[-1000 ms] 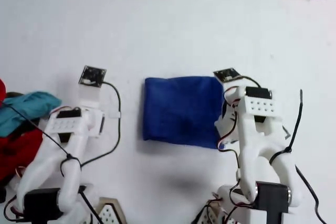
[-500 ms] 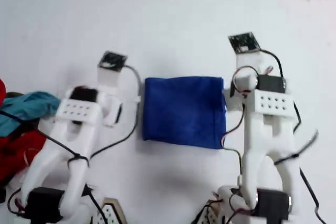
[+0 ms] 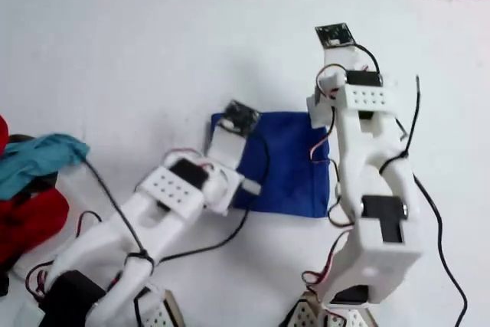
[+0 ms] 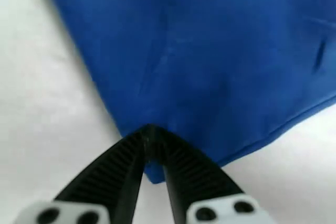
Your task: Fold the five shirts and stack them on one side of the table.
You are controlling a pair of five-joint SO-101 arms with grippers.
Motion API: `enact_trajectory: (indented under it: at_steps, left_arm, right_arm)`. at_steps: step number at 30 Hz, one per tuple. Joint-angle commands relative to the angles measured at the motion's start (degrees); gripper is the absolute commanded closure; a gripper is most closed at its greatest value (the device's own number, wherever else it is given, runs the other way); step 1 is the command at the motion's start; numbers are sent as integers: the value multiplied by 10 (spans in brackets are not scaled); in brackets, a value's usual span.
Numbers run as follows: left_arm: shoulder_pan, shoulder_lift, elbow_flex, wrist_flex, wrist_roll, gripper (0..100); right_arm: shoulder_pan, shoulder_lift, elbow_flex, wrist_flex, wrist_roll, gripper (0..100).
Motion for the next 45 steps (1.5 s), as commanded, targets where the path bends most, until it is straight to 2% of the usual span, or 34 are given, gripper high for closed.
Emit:
enact_trajectory:
  at_steps: [1,12,17,21,26,29,33,38,41,45]
  left_arm:
    - [8,-16,52,-69,4,973]
    - [8,-17,80,-84,4,974]
    - [5,-21,65,-67,-30,975]
    - [4,-22,11,-11,-52,975]
    - [4,-22,-102,116,-53,975]
    - [-4,-24,-158,175,-53,975]
    - [-64,-86,-162,165,-53,975]
    - [-183,-219,-85,93,-55,975]
    - [-236,-292,-14,69,-100,975]
    - [-304,-371,84,30,-137,975]
  right_arm:
    - [1,36,-53,-9,-4,978]
    - [23,133,-131,-6,-4,979]
    - [44,93,-167,70,-3,979]
    - [48,22,-174,115,0,979]
    - [44,-51,-173,179,0,976]
    - [38,-69,-172,233,-2,921]
    - [36,-69,-162,262,-4,845]
    - [7,-74,-76,249,-8,848]
    - [-14,-75,-11,221,-40,841]
    - [-34,-75,61,159,-49,781]
